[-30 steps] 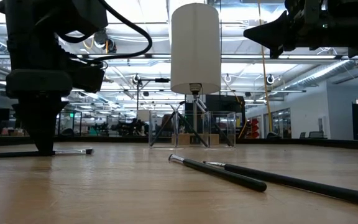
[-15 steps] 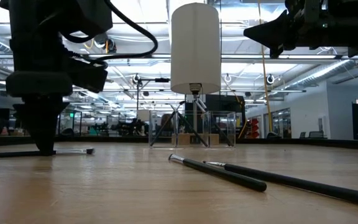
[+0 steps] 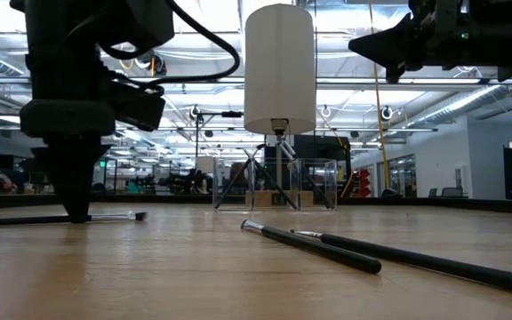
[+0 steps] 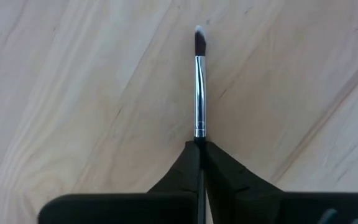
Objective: Put items in baskets/containers
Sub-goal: Put the eyeshadow brush into the transparent organizer
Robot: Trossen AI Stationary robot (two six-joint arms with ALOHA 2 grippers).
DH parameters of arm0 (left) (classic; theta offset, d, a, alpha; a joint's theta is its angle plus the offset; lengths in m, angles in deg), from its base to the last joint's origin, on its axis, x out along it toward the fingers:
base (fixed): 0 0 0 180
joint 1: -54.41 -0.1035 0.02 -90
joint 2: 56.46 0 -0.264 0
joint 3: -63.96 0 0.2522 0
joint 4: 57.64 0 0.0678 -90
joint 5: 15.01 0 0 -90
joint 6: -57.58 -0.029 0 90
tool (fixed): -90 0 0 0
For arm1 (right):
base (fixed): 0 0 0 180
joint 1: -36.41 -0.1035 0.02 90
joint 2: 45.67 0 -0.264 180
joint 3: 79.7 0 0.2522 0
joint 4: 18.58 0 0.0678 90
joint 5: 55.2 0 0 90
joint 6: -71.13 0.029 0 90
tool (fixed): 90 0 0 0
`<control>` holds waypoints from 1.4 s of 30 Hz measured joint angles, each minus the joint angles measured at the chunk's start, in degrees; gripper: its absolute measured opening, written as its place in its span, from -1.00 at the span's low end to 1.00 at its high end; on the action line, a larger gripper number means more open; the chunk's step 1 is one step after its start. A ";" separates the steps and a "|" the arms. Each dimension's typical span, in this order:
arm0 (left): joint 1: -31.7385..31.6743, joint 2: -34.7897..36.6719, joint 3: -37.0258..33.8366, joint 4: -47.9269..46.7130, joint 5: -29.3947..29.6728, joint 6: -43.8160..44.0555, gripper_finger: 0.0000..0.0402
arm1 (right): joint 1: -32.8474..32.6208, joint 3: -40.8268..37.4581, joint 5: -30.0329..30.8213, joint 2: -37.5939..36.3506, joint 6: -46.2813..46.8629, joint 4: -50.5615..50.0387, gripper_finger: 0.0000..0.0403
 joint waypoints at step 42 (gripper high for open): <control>-12.08 10.69 0.22 -4.08 -1.25 -17.75 -0.35 | -0.02 0.01 -0.24 0.00 -0.07 -0.05 -1.00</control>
